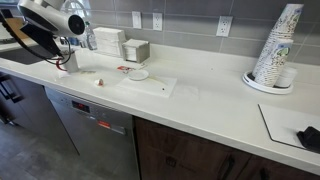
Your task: Pick up the white tea cup, pour the contents of the white teacup into the paper cup on the left, put the white tea cup back on the kitchen paper
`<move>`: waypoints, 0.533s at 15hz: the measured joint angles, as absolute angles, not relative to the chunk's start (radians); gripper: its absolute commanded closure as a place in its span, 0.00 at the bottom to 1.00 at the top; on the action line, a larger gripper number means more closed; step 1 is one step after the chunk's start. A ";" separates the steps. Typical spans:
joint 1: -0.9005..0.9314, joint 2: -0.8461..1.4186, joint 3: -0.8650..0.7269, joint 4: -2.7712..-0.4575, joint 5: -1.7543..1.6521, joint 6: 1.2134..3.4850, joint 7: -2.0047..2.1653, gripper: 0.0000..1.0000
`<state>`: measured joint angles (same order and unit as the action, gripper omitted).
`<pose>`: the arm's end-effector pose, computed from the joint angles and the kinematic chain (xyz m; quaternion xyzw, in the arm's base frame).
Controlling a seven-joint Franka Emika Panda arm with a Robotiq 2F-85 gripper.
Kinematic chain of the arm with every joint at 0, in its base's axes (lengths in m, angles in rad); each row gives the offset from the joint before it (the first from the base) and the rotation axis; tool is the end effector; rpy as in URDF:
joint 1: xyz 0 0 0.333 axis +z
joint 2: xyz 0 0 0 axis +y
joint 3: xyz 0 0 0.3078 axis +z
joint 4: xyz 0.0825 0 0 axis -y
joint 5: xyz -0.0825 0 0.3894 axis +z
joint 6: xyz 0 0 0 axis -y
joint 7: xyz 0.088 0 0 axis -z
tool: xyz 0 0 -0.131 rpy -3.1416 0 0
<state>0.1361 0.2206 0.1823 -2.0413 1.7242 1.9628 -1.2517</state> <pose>0.5539 0.2696 0.3628 -0.7209 -0.1697 -0.2076 0.6391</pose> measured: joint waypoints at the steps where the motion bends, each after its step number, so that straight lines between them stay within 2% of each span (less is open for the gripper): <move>1: 0.136 0.225 0.181 -2.041 1.755 1.944 -1.274 0.97; 8: 0.137 0.262 0.172 -2.040 1.882 1.804 -1.379 0.97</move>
<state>0.1369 0.2616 0.1723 -2.0402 1.8817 1.8037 -1.3789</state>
